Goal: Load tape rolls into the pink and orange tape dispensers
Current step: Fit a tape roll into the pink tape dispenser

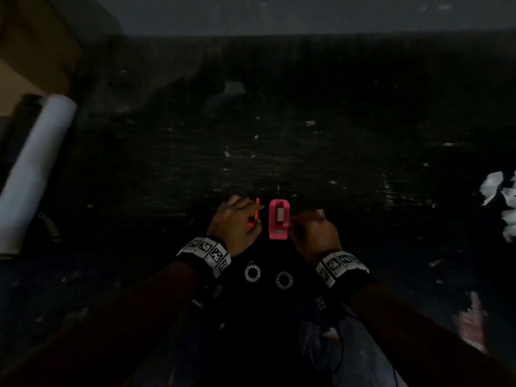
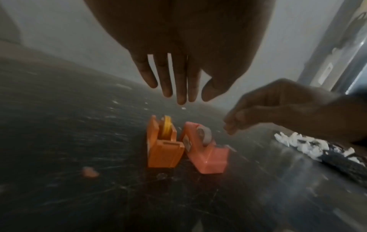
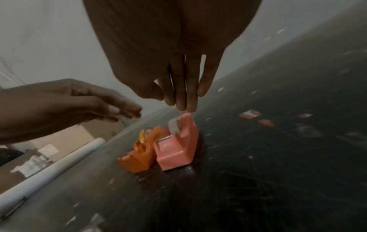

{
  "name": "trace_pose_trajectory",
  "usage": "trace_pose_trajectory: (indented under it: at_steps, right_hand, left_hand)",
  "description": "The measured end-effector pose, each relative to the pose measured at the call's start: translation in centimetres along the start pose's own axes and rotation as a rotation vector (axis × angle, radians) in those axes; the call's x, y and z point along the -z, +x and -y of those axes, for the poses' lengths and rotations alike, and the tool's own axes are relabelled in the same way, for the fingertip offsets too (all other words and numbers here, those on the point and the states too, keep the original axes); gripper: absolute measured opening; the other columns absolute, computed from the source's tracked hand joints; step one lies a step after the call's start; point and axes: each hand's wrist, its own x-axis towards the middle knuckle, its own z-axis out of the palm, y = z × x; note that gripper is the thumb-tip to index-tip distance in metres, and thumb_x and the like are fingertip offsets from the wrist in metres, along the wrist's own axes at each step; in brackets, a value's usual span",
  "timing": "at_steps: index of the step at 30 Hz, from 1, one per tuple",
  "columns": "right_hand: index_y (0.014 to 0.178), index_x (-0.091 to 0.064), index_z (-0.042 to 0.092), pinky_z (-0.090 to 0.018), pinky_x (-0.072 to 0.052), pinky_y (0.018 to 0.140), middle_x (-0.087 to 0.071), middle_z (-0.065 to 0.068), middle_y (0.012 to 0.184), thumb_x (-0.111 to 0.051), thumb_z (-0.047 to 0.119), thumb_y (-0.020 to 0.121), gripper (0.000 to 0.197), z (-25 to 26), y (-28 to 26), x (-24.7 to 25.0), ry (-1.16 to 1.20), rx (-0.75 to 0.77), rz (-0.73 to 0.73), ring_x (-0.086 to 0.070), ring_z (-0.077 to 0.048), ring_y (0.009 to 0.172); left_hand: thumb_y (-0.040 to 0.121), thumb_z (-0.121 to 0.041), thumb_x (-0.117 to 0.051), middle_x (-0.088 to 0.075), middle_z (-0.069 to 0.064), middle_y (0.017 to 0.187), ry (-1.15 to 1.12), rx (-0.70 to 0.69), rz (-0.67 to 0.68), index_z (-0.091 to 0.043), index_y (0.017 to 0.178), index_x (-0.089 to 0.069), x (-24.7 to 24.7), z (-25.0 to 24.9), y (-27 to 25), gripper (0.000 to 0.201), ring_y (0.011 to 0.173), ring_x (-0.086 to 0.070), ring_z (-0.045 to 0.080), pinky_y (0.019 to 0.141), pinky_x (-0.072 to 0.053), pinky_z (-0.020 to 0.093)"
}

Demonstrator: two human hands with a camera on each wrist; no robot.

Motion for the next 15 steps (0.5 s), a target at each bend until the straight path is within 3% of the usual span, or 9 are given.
trace_pose_trajectory:
  at_steps: [3, 7, 9, 12, 15]
  right_hand:
    - [0.111, -0.07, 0.015, -0.036, -0.051, 0.081, -0.07, -0.009, 0.112, -0.064, 0.029, 0.086, 0.03, -0.3, 2.1, -0.9, -0.035, 0.021, 0.014, -0.066, -0.031, 0.101]
    - [0.127, -0.062, 0.013, -0.045, -0.052, 0.091, -0.062, -0.014, 0.124, -0.075, 0.032, 0.076, 0.056, -0.6, 3.9, -2.2, -0.089, 0.056, 0.104, -0.06, -0.037, 0.11]
    - [0.124, -0.063, 0.011, -0.048, -0.052, 0.09, -0.06, -0.016, 0.122, -0.075, 0.028, 0.075, 0.054, -0.8, 4.6, -2.5, -0.093, 0.065, 0.096, -0.06, -0.039, 0.109]
    - [0.121, -0.065, 0.014, -0.046, -0.052, 0.087, -0.059, -0.016, 0.12, -0.074, 0.022, 0.078, 0.045, -0.6, 5.3, -2.5, -0.087, 0.052, 0.091, -0.06, -0.038, 0.106]
    - [0.122, -0.065, 0.016, -0.044, -0.049, 0.089, -0.056, -0.015, 0.121, -0.073, 0.026, 0.08, 0.045, -0.4, 5.6, -2.3, -0.073, 0.051, 0.124, -0.058, -0.037, 0.108]
  left_hand:
    - [0.076, -0.054, -0.056, -0.052, -0.008, 0.141, 0.078, -0.035, 0.103, -0.03, 0.142, -0.048, -1.0, -0.1, 1.8, 0.071, 0.132, -0.041, 0.02, 0.102, -0.041, 0.045]
    - [0.063, -0.071, -0.063, -0.032, -0.008, 0.157, 0.136, -0.067, 0.254, -0.029, 0.153, -0.027, -2.7, 0.0, 3.3, 0.106, 0.146, -0.023, 0.023, 0.11, -0.029, 0.048]
    - [0.062, -0.075, -0.063, -0.029, -0.007, 0.159, 0.121, -0.051, 0.303, -0.026, 0.154, -0.026, -3.3, 0.3, 4.0, 0.111, 0.148, -0.02, 0.025, 0.111, -0.027, 0.051]
    - [0.065, -0.073, -0.068, -0.037, -0.004, 0.155, 0.097, -0.057, 0.305, -0.022, 0.15, -0.033, -3.9, 0.5, 4.6, 0.105, 0.147, -0.022, 0.026, 0.112, -0.027, 0.05]
    - [0.066, -0.069, -0.07, -0.044, -0.001, 0.151, 0.083, -0.071, 0.282, -0.019, 0.148, -0.038, -3.9, 0.6, 4.8, 0.101, 0.146, -0.026, 0.025, 0.113, -0.026, 0.047]
